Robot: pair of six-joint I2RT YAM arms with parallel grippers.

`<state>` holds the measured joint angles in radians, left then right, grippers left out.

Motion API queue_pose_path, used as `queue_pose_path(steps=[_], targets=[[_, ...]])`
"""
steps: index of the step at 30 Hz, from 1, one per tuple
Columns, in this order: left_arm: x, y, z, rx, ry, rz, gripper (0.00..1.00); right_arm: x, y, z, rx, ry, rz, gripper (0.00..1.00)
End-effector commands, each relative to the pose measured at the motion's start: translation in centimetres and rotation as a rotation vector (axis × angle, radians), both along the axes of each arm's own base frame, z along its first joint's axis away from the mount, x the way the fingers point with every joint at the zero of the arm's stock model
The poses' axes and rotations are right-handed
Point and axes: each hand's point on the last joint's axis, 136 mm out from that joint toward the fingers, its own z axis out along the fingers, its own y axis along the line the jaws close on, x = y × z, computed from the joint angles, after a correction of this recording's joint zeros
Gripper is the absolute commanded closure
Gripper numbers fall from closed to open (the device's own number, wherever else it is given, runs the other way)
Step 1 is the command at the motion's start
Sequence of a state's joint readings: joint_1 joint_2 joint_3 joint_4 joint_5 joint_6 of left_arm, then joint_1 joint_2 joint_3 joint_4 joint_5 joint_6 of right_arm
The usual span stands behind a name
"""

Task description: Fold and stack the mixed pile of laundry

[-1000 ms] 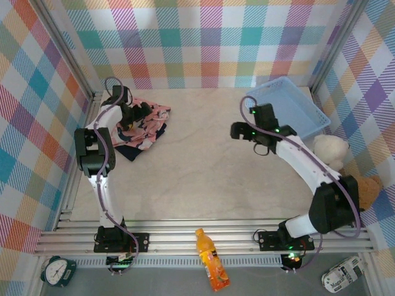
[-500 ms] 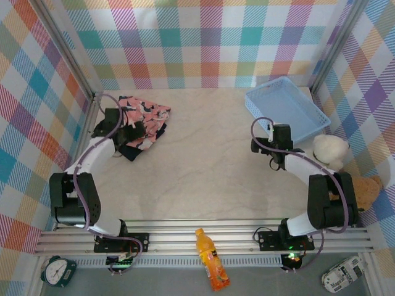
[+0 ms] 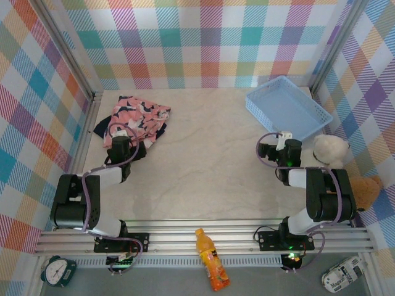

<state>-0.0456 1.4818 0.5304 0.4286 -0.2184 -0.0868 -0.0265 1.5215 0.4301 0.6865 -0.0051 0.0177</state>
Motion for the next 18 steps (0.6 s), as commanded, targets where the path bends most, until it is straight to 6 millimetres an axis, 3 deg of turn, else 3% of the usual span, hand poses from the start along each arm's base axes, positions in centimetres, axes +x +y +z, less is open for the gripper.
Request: queue_pose_path(steps=[1,4,18], targets=[[1.0,-0.4,1.65,0.066,-0.15,-0.009,0.0,0.76,1.43,2.04,0.029,-0.115,0.069,0.01],[0.21,-0.31,1.18,0.068,-0.231,-0.003,0.0,0.75,1.54,2.02,0.026,-0.109,0.073,0.0],[0.46,-0.78,0.91,0.096,-0.187,-0.011,0.0,0.74,1.81,1.99,0.023,-0.107,0.087,0.01]])
